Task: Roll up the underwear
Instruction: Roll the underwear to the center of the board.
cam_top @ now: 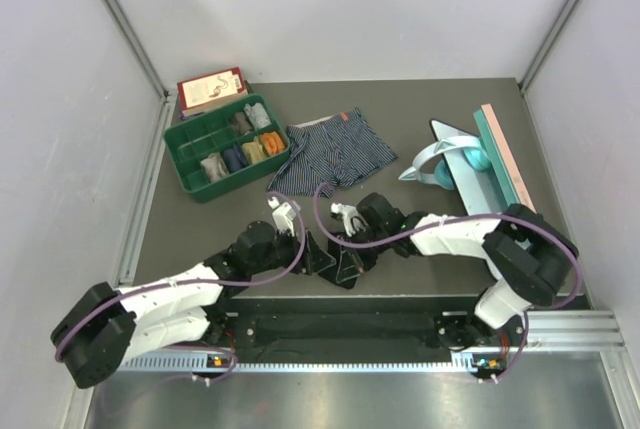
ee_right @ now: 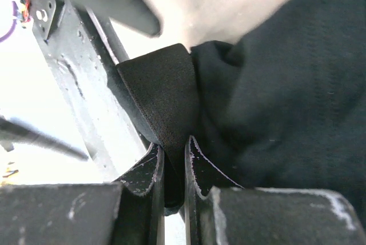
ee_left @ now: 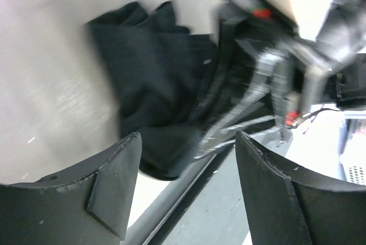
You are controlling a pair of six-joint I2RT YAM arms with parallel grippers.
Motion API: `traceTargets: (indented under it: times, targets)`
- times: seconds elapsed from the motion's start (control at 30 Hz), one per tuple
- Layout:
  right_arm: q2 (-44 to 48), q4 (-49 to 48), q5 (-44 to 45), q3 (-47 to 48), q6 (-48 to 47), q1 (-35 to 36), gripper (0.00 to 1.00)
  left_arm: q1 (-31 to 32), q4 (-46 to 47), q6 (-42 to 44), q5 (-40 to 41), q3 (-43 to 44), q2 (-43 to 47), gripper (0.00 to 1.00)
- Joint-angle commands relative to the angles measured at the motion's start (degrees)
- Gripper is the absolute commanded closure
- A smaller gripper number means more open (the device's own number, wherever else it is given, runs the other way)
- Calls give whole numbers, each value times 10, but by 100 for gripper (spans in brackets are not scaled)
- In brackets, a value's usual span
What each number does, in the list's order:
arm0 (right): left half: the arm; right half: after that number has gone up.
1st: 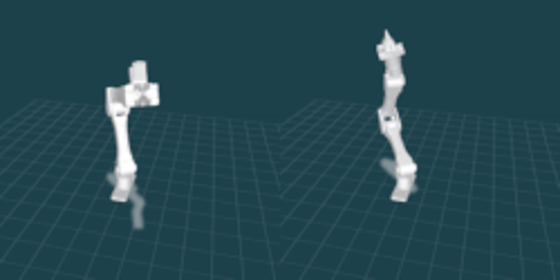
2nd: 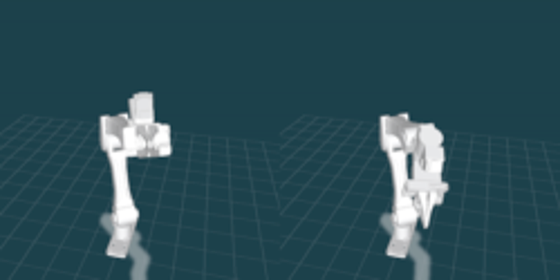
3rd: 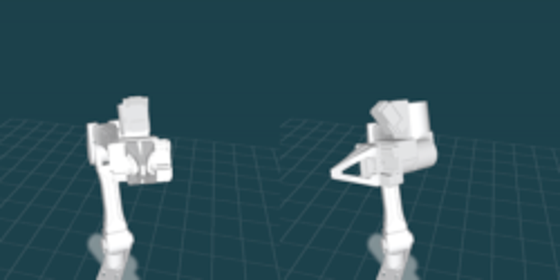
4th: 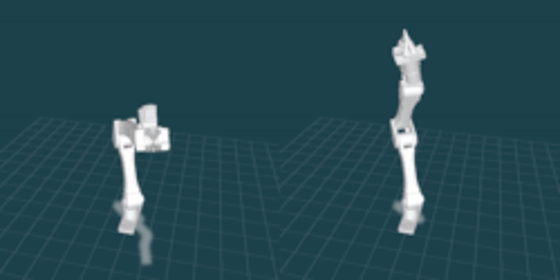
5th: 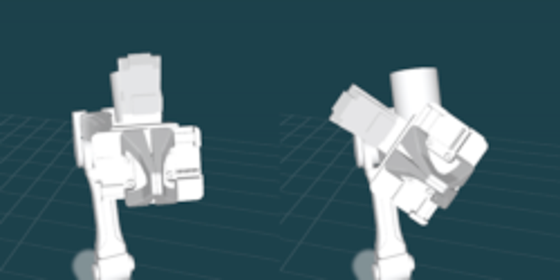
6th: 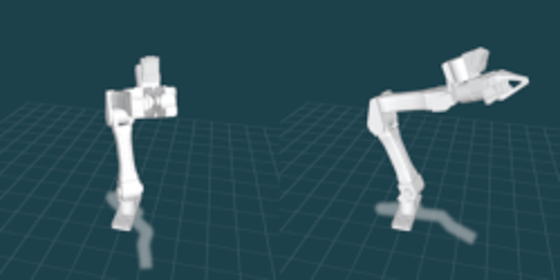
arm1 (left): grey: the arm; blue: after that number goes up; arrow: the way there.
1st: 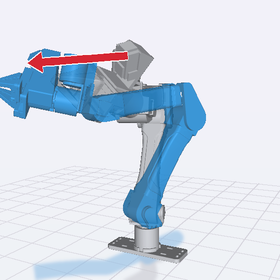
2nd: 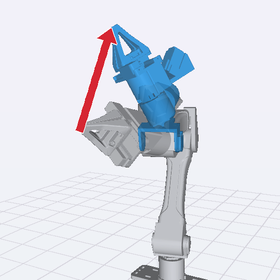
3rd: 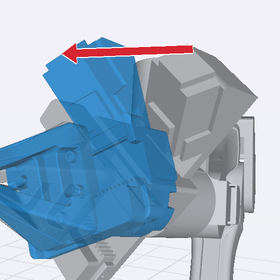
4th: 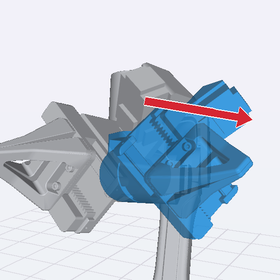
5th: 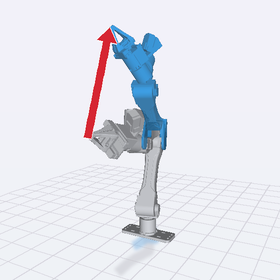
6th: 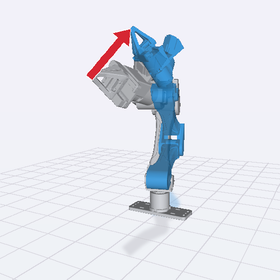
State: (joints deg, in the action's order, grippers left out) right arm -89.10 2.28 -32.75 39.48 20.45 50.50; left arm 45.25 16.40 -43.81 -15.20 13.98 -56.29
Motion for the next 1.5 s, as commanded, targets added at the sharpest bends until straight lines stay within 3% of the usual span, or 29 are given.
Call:
traceTargets:
  times: [0.0,0.57,0.7,0.8,0.83,0.9,0.93,0.97,1.2,1.47]
  targets:
    - [-34,22,-60,29,-8,-30,100,19,108,8,18,-13,-14,29]
    - [-133,27,-114,67,-22,-87,100,26,209,18,-4,-40,-101,34]
    - [-143,9,-125,62,-8,-107,100,31,217,19,-9,-39,-123,45]
    - [-138,11,-123,63,-8,-115,98,32,200,21,14,-37,-135,61]
    - [-132,20,-122,64,-9,-115,94,32,183,22,19,-35,-138,72]
    - [-122,25,-119,65,-9,-115,83,31,159,15,46,-20,-152,85]
    - [-109,27,-118,63,-9,-116,72,32,123,12,59,-13,-158,97]
    - [-100,33,-110,62,-8,-115,66,31,106,9,81,-6,-167,100]
    - [20,64,-44,26,19,-115,30,31,46,-5,109,31,-193,100]
    - [156,45,39,-67,78,-116,18,31,41,-15,110,41,-223,100]
